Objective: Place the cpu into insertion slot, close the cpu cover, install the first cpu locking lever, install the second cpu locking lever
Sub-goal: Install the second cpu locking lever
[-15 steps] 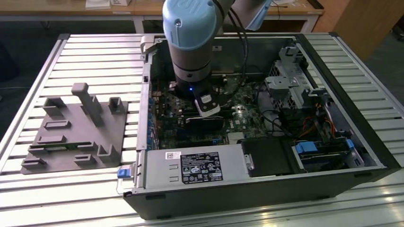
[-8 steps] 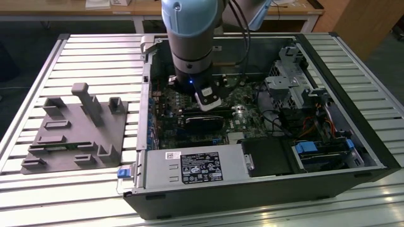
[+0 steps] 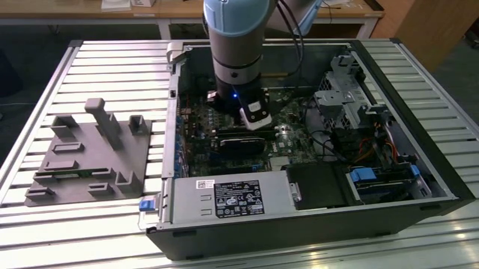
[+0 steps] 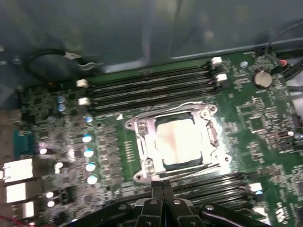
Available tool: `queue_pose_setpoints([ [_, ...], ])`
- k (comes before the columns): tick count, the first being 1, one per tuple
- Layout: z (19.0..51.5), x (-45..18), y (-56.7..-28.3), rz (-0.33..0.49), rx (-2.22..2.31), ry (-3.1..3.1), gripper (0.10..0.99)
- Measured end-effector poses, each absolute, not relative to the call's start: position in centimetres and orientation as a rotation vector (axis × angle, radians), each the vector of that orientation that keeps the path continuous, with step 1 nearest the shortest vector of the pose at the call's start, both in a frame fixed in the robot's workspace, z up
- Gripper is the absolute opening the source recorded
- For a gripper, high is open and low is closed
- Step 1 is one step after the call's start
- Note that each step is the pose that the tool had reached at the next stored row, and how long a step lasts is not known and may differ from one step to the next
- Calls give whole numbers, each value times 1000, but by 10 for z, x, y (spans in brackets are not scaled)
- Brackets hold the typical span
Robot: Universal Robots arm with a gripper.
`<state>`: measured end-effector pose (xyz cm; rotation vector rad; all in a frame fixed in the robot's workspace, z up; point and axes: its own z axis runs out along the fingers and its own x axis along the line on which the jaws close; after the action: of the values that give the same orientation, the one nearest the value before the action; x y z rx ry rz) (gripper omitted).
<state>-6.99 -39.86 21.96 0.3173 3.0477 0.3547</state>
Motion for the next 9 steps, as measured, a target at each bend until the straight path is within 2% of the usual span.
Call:
queue_pose_setpoints([
  [9,219,-54,-382,320,316,3050,106],
])
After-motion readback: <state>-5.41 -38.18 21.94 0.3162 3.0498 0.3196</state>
